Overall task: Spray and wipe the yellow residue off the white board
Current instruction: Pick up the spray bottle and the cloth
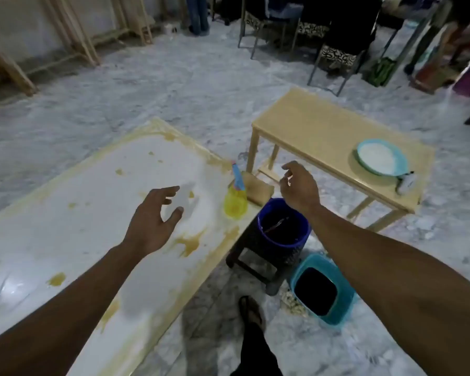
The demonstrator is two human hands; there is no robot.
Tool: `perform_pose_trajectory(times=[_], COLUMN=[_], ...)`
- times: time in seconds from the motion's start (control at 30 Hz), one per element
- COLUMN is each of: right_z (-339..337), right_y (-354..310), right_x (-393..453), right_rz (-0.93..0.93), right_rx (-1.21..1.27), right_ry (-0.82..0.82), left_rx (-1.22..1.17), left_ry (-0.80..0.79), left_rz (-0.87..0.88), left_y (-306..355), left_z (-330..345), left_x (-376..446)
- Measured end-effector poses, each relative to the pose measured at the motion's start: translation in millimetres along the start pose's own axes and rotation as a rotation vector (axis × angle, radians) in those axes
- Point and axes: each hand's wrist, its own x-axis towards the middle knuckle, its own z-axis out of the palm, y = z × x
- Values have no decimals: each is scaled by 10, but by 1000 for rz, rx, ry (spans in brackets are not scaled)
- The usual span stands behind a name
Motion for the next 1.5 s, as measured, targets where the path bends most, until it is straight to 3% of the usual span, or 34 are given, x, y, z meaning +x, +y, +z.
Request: perform_pose_trajectory(times=[0.17,0.3,0.57,0.67,0.9,1.07,1.13,1.27,1.5], right_z=[457,819,1415,1634,1731,1789,1755,1698,1661], right_y=[598,914,1096,1100,966,904,864,808,907], right_x=[358,671,1291,1466,1545,1701,1756,1820,1762], right_rz=[114,148,51,-40,-5,311,368,288,231], right_rx=[-21,4,-163,-280,-301,-57,-66,-137,89], right_ry=[-283,-394,-509,-582,-472,-580,-643,-719,-815], left_rx=[-62,-96,-258,-277,-257,-305,-311,-342,-401], left_ry=[-60,-89,45,90,175,205,224,257,249], left_rz=[-122,-198,-389,-424,-396,-374,-384,-409,-416], left_y=[108,170,198,191,181,198,215,188,185], left_z=[864,1516,2261,2367,2430,2368,2316,2224,2080], left_x=[500,832,1186,1249,1424,1476,1500,1512,1491])
